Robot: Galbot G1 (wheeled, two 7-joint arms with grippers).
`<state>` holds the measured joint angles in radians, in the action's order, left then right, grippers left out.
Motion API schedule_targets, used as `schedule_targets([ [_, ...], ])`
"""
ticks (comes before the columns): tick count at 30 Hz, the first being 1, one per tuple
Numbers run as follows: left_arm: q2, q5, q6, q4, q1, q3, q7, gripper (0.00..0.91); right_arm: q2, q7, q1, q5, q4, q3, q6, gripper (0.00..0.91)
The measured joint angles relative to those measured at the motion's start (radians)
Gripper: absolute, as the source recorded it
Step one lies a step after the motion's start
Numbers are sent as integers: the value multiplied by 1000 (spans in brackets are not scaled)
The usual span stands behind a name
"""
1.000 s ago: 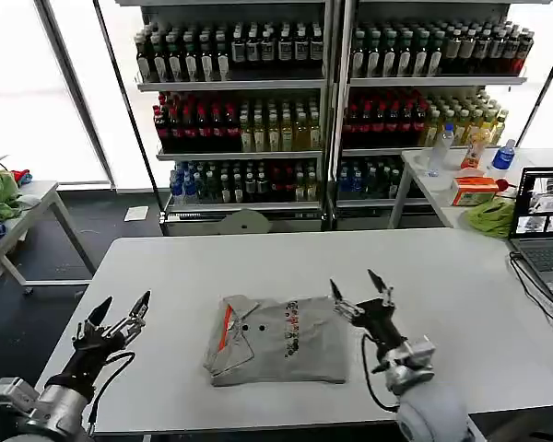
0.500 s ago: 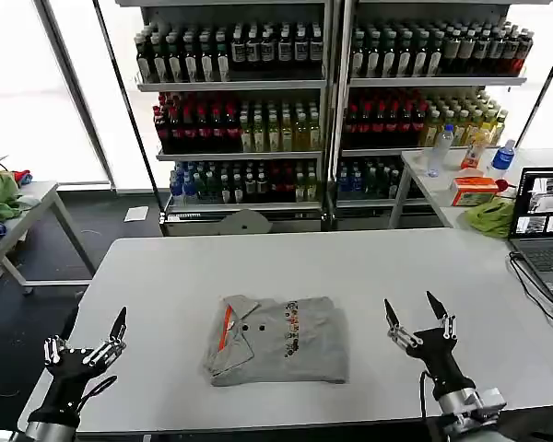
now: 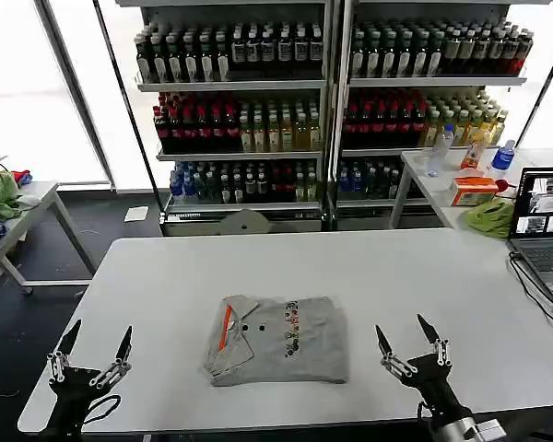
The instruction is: Fold and organize the clothes.
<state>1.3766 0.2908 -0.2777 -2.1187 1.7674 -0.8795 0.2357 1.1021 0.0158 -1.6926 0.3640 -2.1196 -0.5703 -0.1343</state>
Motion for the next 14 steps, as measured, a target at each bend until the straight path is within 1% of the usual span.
schedule_targets([
  [5,10,-20,-20,12,-3,-6,15,907,-11,11,-2,11,3,0,3,907],
  [14,27,-35,-23,4,7,-13,25,907,-24,23,-5,23,3,0,4,907],
])
